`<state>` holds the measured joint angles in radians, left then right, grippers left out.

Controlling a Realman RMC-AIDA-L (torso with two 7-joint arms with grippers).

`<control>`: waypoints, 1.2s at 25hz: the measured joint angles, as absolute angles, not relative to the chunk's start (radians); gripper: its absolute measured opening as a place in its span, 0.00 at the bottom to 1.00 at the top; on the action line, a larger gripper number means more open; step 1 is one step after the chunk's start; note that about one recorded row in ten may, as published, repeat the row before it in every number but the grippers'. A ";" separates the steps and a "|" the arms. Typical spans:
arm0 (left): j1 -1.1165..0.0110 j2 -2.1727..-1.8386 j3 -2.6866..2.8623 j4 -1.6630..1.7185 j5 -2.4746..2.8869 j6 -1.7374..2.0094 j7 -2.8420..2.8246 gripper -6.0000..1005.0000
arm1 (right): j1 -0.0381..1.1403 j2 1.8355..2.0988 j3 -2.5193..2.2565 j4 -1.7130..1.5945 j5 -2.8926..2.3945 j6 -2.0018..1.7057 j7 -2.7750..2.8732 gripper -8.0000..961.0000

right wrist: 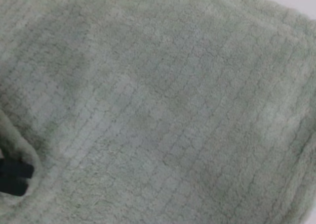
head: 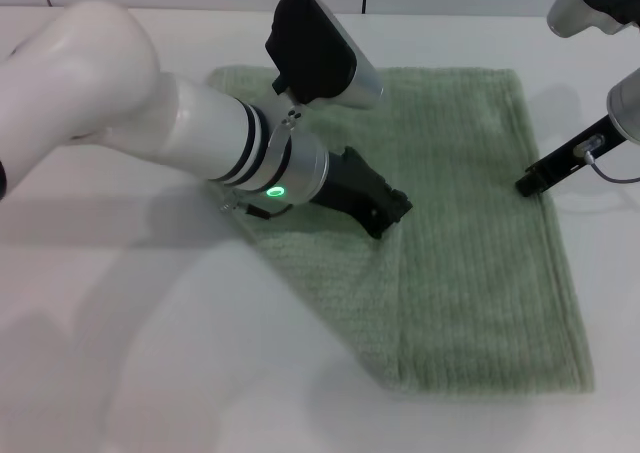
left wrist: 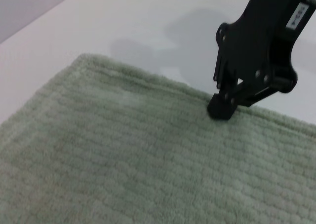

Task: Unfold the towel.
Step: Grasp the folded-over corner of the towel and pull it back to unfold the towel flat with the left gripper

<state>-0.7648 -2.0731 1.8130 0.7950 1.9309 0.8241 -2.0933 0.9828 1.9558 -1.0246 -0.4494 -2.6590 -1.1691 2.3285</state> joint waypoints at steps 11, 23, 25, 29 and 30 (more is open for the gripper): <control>-0.703 -2.061 1.689 0.910 1.950 0.953 -2.059 0.05 | 0.980 1.956 -1.025 -0.449 -2.660 -1.165 2.329 0.01; -0.652 -2.059 1.494 0.976 2.033 1.104 -2.025 0.05 | 0.994 1.952 -1.025 -0.432 -2.661 -1.158 2.329 0.01; -0.648 -2.059 1.470 0.977 2.050 1.124 -2.024 0.05 | 0.996 1.951 -1.025 -0.430 -2.661 -1.157 2.329 0.01; -0.645 -2.059 1.396 0.977 2.061 1.204 -1.984 0.05 | 0.996 1.951 -1.025 -0.428 -2.662 -1.155 2.329 0.01; -0.644 -2.059 1.366 0.978 2.060 1.242 -1.965 0.05 | 0.996 1.951 -1.025 -0.427 -2.662 -1.152 2.329 0.01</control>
